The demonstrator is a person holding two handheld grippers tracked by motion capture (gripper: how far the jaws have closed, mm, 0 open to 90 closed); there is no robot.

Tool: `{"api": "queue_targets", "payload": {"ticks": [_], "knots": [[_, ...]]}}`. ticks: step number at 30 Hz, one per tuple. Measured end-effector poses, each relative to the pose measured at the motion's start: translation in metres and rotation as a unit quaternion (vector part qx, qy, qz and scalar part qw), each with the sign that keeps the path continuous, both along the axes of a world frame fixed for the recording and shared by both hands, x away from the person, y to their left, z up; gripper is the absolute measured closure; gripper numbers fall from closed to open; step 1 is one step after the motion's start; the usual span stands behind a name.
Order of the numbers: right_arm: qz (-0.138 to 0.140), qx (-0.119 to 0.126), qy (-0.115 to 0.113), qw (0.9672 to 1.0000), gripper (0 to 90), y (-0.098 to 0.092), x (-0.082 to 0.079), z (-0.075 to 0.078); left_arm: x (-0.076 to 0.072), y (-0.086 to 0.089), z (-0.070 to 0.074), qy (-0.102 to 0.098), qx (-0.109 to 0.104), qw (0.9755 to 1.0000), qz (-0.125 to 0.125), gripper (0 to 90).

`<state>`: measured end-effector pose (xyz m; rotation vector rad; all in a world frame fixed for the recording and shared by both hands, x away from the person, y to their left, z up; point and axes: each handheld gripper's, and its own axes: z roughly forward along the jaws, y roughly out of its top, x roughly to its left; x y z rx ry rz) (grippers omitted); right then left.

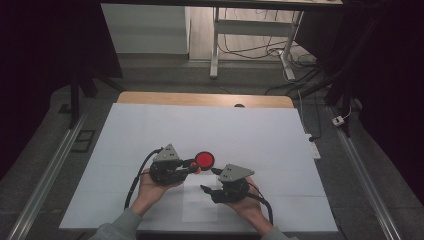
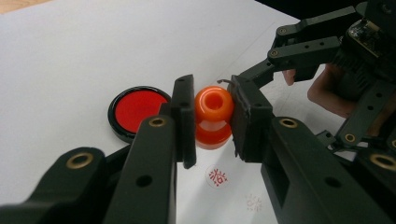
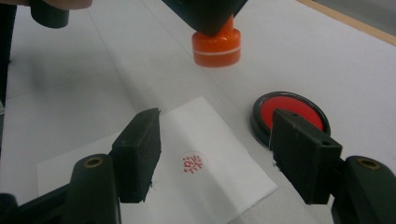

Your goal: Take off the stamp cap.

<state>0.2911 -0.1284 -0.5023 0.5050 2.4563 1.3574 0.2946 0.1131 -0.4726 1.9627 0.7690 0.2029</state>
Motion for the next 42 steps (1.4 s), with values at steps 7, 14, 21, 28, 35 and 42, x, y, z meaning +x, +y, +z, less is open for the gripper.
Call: {"api": "queue_targets", "payload": {"ticks": [7,14,21,28,35,42], "knots": [[0.007,-0.004,-0.004,1.0,33.8,0.008,0.002,0.002,0.0,-0.001,0.0,0.001,0.0,1.0,-0.003,72.3],[0.007,-0.004,-0.003,1.0,34.3,0.013,0.004,0.001,-0.001,-0.002,-0.001,0.001,0.0,1.0,-0.003,72.3],[0.007,-0.005,-0.001,1.0,34.6,0.015,0.005,0.0,-0.001,-0.004,-0.001,0.001,0.001,1.0,-0.005,72.3],[0.01,-0.01,0.0,0.9999,35.7,0.019,0.006,-0.002,-0.001,-0.003,-0.002,0.002,0.001,1.0,-0.005,72.3],[0.01,-0.009,-0.004,0.9999,38.8,0.022,0.005,-0.002,-0.002,-0.005,-0.002,0.001,0.002,1.0,-0.006,72.2],[0.003,-0.008,-0.012,0.9999,44.1,0.024,0.006,-0.001,-0.002,-0.006,-0.003,0.003,0.005,0.9999,-0.008,72.2]]}}
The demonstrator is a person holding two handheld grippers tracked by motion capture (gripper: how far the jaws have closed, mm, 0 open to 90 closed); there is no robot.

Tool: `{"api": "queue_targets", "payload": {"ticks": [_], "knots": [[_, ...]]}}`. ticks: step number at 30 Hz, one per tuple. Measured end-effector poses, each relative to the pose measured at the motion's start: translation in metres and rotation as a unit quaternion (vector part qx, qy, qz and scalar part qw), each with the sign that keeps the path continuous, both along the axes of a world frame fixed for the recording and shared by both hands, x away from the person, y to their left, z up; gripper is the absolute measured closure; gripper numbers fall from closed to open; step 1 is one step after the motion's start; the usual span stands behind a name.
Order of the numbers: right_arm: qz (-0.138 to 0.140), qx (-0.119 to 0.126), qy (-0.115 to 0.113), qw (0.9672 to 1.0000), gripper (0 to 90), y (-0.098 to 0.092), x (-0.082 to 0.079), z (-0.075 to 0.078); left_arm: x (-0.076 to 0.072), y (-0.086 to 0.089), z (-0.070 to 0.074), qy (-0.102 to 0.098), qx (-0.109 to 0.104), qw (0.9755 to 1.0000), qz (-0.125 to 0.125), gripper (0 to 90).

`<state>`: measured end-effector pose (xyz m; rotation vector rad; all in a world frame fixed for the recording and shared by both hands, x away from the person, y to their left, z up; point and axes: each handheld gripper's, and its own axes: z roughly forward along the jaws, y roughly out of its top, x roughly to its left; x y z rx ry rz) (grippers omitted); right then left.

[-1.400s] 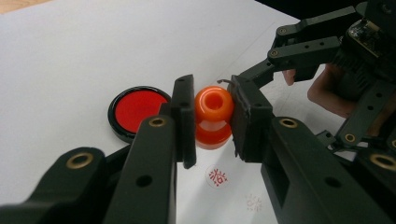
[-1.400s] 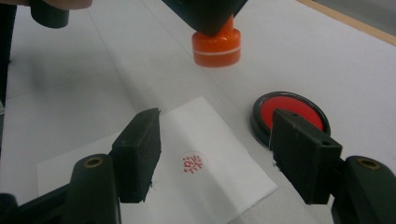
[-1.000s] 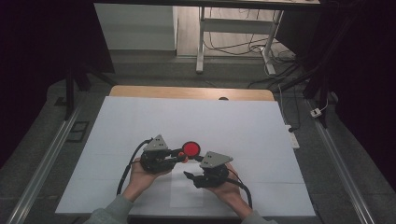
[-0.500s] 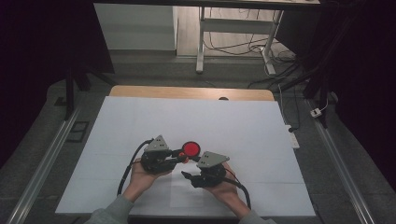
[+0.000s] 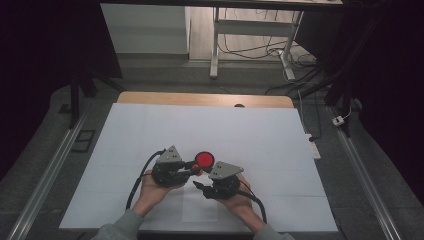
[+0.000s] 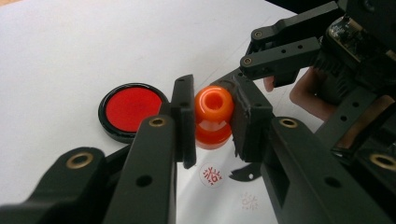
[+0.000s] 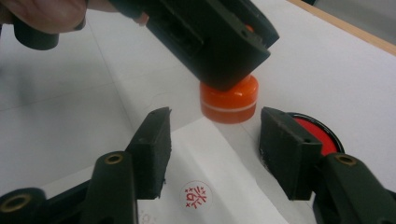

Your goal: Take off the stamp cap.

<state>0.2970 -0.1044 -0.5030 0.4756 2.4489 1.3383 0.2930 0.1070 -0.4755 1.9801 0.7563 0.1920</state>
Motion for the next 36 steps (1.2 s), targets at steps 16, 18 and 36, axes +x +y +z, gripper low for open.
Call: {"api": "queue_targets", "payload": {"ticks": [16,18,36], "knots": [[-0.007,-0.005,-0.006,0.9999,58.6,0.0044,0.0012,0.0004,-0.0003,-0.0019,-0.0016,0.002,0.002,1.0,-0.002,72.2],[-0.008,-0.004,-0.006,0.9999,59.8,0.0043,0.0013,0.0004,-0.0005,-0.002,-0.0016,0.002,0.001,1.0,-0.001,72.2],[-0.018,0.0,-0.011,0.9998,64.6,0.0042,-0.0001,-0.0012,-0.0018,-0.0018,-0.002,-0.005,0.006,1.0,-0.002,72.6]]}}
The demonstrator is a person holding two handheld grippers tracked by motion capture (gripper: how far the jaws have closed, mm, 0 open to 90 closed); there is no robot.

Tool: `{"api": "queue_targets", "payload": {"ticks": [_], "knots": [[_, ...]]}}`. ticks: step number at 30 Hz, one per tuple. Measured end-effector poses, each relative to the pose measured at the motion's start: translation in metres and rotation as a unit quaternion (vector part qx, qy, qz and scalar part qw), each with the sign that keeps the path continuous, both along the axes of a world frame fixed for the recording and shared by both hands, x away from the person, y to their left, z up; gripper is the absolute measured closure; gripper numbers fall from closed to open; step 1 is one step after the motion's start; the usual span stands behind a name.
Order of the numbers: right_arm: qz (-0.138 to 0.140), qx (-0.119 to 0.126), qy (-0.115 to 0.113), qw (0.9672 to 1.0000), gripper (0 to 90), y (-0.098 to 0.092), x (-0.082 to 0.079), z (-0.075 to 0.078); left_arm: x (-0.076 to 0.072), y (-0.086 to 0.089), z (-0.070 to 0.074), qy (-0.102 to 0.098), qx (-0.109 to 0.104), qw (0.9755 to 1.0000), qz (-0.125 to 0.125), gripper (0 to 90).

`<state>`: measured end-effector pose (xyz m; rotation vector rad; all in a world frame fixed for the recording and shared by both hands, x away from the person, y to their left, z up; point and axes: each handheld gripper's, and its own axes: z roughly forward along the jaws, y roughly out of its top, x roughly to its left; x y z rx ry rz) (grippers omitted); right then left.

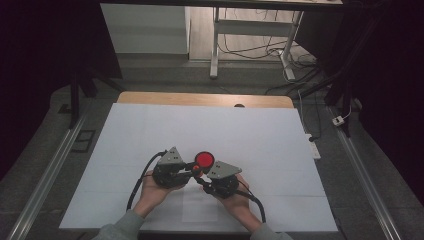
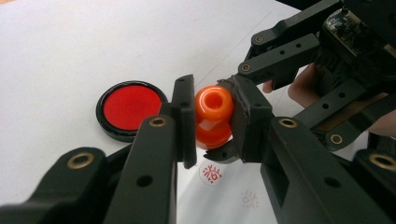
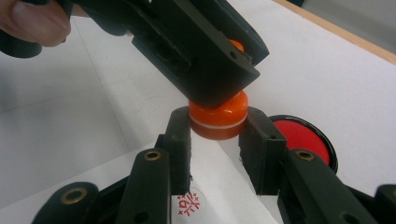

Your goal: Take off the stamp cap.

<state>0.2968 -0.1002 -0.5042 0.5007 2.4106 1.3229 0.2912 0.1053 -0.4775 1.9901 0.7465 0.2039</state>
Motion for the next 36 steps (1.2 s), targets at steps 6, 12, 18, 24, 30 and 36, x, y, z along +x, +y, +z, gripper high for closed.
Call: {"api": "queue_targets", "payload": {"ticks": [6,12,18,24,30,36], "knots": [[-0.002,0.002,-0.004,1.0,64.9,-0.0003,-0.0008,-0.0011,-0.0003,0.0005,-0.0011,-0.003,-0.003,1.0,-0.001,72.7],[-0.001,0.008,-0.003,1.0,65.0,-0.0014,-0.0007,-0.0004,-0.0014,0.0003,-0.0013,-0.009,-0.007,0.9999,0.001,72.7],[-0.002,0.007,-0.002,1.0,65.0,-0.0023,-0.0003,-0.0006,-0.0027,-0.001,-0.0019,-0.015,-0.006,0.9999,0.005,72.8],[0.002,0.008,-0.002,1.0,65.1,-0.0029,-0.0001,-0.0006,-0.0022,-0.0003,-0.0022,-0.011,-0.011,0.9999,0.004,72.8],[0.005,0.008,-0.002,1.0,65.1,-0.0035,0.0002,-0.0005,-0.0026,-0.0004,-0.0023,-0.011,-0.012,0.9999,0.004,72.9],[0.009,0.007,-0.001,0.9999,65.2,-0.0038,0.0007,-0.0018,-0.0026,-0.0006,-0.0034,-0.009,-0.01,0.9999,0.003,73.0]]}}
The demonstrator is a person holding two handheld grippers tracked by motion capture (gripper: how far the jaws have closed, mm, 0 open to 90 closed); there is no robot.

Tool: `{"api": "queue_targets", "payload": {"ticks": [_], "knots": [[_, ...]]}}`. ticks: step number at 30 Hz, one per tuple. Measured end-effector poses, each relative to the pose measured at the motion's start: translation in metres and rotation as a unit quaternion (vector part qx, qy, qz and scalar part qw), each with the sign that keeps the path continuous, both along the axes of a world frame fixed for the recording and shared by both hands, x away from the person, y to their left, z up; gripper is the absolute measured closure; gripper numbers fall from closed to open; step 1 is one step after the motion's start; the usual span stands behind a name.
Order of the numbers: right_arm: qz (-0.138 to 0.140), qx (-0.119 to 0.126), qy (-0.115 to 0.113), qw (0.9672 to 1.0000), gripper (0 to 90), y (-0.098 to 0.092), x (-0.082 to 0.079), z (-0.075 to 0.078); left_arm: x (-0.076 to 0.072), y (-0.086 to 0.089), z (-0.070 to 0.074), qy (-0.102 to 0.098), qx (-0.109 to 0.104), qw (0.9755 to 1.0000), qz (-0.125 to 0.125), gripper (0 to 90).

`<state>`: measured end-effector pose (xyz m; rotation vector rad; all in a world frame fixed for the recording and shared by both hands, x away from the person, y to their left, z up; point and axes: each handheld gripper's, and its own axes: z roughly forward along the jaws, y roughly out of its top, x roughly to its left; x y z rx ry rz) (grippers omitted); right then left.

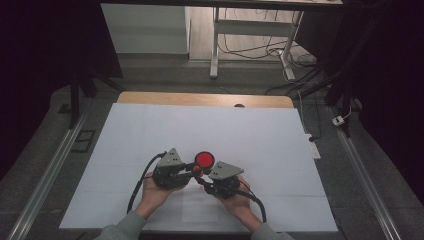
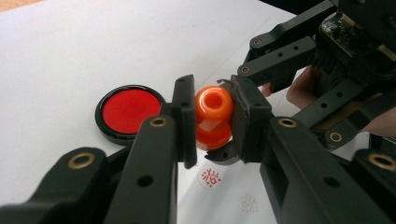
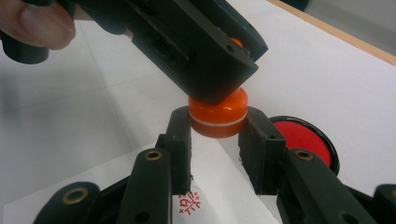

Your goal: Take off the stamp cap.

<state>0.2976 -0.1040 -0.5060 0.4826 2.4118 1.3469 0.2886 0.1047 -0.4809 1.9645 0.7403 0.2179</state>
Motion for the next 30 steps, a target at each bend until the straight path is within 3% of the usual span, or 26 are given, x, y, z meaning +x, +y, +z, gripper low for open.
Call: {"api": "queue_targets", "payload": {"ticks": [26,27,28,29,30], "knots": [[0.01,-0.003,-0.001,0.9999,65.3,-0.002,0.001,0.001,-0.002,0.0,0.0,-0.008,-0.002,1.0,0.0,73.2],[0.006,-0.009,0.003,0.9999,65.3,-0.002,0.002,0.0,-0.004,0.004,0.003,-0.029,-0.006,0.9994,0.019,73.3],[0.006,-0.009,0.003,0.9999,65.3,-0.002,0.002,0.0,-0.004,0.004,0.003,-0.029,-0.006,0.9994,0.019,73.3],[-0.004,-0.025,0.009,0.9996,65.3,-0.005,0.005,-0.008,-0.001,0.017,0.009,-0.025,-0.028,0.9988,0.03,73.3],[-0.004,-0.025,0.009,0.9996,65.3,-0.005,0.005,-0.008,-0.001,0.017,0.009,-0.025,-0.028,0.9988,0.03,73.2]]}}
